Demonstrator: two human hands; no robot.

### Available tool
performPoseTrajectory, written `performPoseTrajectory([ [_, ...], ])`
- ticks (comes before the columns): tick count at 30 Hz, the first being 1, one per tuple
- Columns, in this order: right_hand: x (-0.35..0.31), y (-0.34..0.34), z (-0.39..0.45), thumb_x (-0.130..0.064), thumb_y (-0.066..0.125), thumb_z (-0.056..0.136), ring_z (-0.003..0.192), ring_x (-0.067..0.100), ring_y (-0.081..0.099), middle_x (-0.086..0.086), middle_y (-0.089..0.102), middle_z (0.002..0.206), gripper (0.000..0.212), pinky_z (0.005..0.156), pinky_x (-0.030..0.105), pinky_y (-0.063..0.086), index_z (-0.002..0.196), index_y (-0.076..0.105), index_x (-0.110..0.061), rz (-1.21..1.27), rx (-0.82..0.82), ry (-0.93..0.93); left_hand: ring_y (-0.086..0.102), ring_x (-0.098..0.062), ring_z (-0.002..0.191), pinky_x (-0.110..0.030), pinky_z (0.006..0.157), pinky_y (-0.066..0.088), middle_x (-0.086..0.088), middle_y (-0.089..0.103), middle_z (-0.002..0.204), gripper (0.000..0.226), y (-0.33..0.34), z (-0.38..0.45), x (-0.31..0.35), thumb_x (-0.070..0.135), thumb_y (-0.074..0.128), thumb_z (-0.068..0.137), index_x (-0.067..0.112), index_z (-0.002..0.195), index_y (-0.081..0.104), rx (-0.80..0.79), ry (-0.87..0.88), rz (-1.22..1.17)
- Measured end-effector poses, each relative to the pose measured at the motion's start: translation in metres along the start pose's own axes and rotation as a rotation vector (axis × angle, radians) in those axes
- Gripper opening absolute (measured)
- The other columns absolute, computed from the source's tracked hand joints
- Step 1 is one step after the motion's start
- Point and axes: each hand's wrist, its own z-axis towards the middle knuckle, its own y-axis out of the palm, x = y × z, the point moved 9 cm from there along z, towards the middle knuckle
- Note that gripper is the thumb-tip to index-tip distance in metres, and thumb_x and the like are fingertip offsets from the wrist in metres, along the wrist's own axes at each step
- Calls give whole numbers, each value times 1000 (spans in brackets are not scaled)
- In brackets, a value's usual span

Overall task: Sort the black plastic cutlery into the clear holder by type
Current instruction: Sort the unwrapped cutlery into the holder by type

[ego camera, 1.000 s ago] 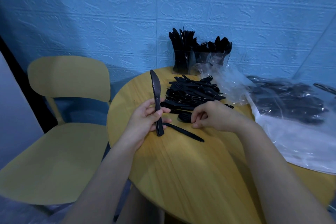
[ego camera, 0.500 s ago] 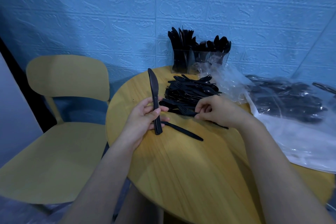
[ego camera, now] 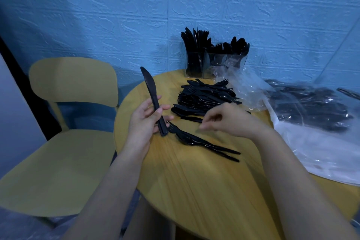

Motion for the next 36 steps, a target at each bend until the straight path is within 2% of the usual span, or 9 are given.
performPoseTrajectory([
  [3,24,-14,6,-28,67,87,84,7,59,-10,64,90,13,70,19,47,99,69,-23,-114,170,116,71,-15,76,-27,68,59,2,71,94,35,4,0,-2,3,47,96,17,128,53,-38,-17,20],
  [5,34,-7,11,-26,68,87,90,13,59,-4,65,98,23,80,29,51,109,66,-19,-179,137,167,71,-15,76,-28,69,58,2,71,94,38,6,0,-3,2,46,96,17,131,51,-60,-26,39],
  [7,35,0,13,-23,68,87,93,14,59,-2,65,99,23,85,31,51,109,65,-17,-192,92,173,71,-13,76,-27,70,57,2,70,95,42,7,0,-4,2,46,96,19,135,50,-68,-38,47],
  [11,30,5,11,-21,66,88,87,7,58,-7,61,90,8,73,17,45,96,64,-20,-144,37,135,71,-13,77,-25,69,58,3,70,99,48,6,0,-7,1,47,96,16,141,44,-69,-60,46],
  [15,22,4,5,-25,68,86,73,-1,53,-11,57,80,9,59,9,39,88,60,-23,-86,-15,88,71,-14,79,-25,69,58,2,69,101,50,5,-1,-7,1,49,94,14,143,41,-62,-65,36],
  [20,13,-10,2,-18,67,86,64,2,52,-11,57,72,11,65,15,44,86,59,-25,122,58,34,71,-14,80,-27,73,59,1,67,102,50,6,-1,-6,2,52,93,13,142,43,-72,-71,10],
  [25,3,-29,2,-14,66,87,61,4,59,-6,61,66,5,60,18,46,83,64,-17,546,252,-9,70,-10,82,-26,75,58,2,65,104,43,17,-6,-2,4,54,92,18,132,53,-169,-86,-19],
  [28,-12,-29,4,-15,60,91,62,6,61,-4,64,65,10,59,18,48,84,67,-11,783,275,-81,70,-10,81,-24,72,58,3,65,101,39,23,-9,-2,4,54,90,21,126,56,-221,-104,-50],
  [36,-45,-11,14,-15,65,87,59,1,51,-6,61,67,10,56,14,40,79,61,-16,743,296,-163,71,-15,82,-26,72,57,7,73,92,27,41,-18,4,7,49,91,22,111,62,-394,-70,-64],
])
